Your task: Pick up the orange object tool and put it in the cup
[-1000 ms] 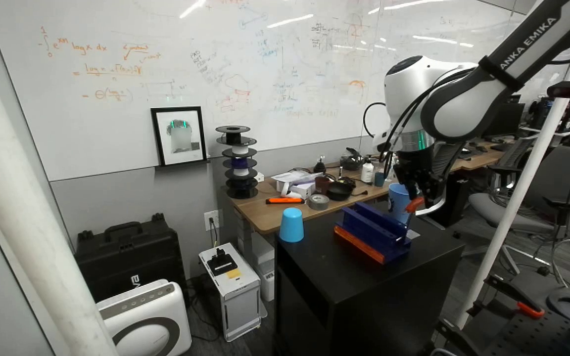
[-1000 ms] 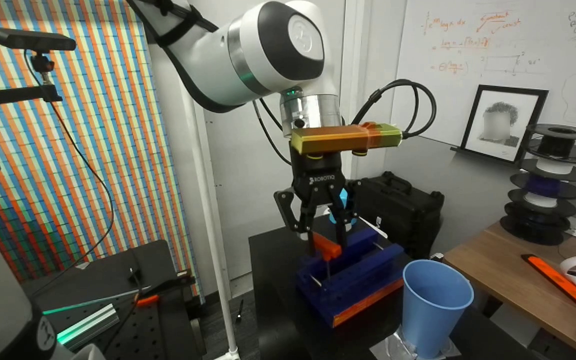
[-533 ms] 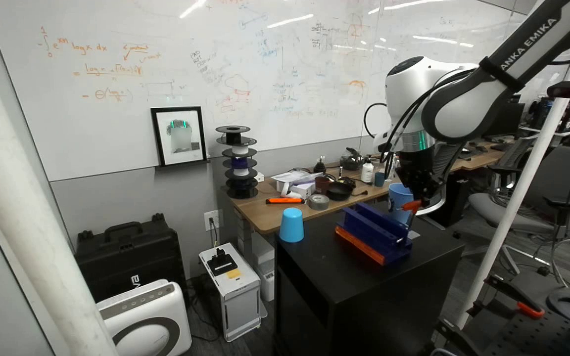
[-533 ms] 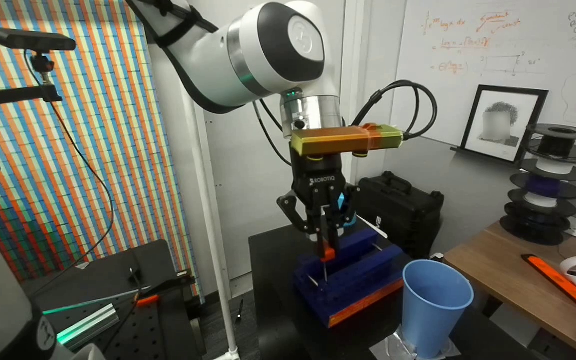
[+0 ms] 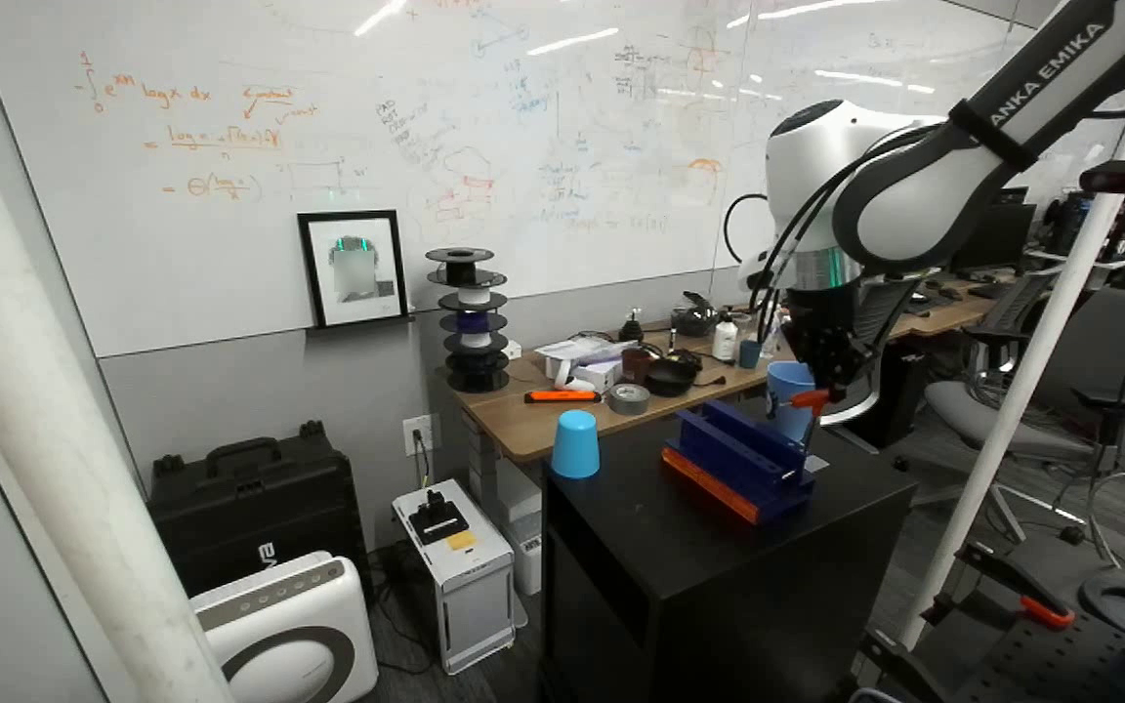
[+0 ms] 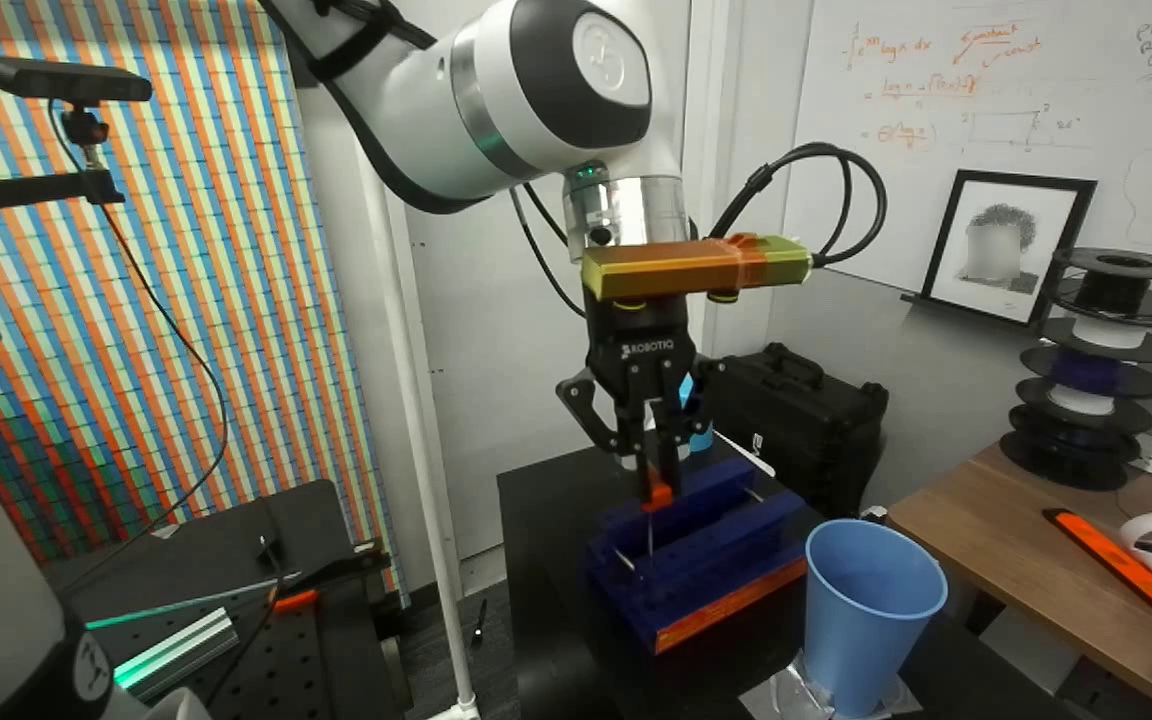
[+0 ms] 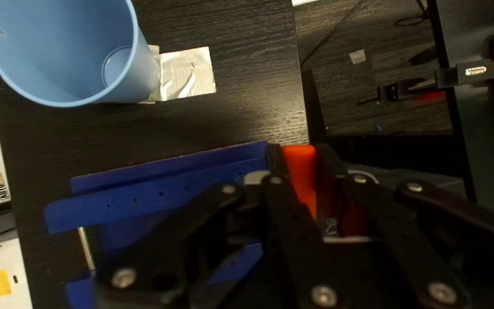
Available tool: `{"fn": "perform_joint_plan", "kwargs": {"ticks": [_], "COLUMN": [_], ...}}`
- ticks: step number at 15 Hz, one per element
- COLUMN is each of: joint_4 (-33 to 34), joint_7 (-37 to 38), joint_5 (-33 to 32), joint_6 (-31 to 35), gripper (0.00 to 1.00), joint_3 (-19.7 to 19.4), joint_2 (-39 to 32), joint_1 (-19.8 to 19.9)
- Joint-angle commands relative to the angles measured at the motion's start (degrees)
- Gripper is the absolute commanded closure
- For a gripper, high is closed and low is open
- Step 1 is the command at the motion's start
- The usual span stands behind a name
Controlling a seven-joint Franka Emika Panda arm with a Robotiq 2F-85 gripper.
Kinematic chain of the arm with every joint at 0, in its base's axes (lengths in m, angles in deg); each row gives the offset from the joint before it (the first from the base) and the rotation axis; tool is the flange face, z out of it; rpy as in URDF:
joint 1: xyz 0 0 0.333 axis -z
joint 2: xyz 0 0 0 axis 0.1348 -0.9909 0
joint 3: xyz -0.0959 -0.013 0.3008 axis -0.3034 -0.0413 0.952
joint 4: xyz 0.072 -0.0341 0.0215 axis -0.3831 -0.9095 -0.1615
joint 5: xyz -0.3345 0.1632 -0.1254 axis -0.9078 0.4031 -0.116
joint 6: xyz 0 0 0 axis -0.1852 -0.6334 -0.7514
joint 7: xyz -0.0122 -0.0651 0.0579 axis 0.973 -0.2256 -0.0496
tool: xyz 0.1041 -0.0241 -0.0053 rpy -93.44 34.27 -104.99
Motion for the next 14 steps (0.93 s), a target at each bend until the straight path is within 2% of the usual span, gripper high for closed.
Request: {"fn": "perform_joint_plan", "kwargs": {"ticks": [1,6,9,14], "joint_4": [-1.5,0.3,3.1,10.6], "joint_7": [-2.4,-0.5,0.9,6.7], "joint_5": [6.1,12.1,11.7,9.1], "joint_6": [-3.0,-9.6,-12.4,-12.8], "gripper": [0.92,0.92,0.92,0.92], "joint_3": [0.0,-0.6,-1.2,-3.7], "joint_2": [8.8,18.5,22.5,20.0], "joint_1": [-0.5,-1.2,-0.5,2.6]}}
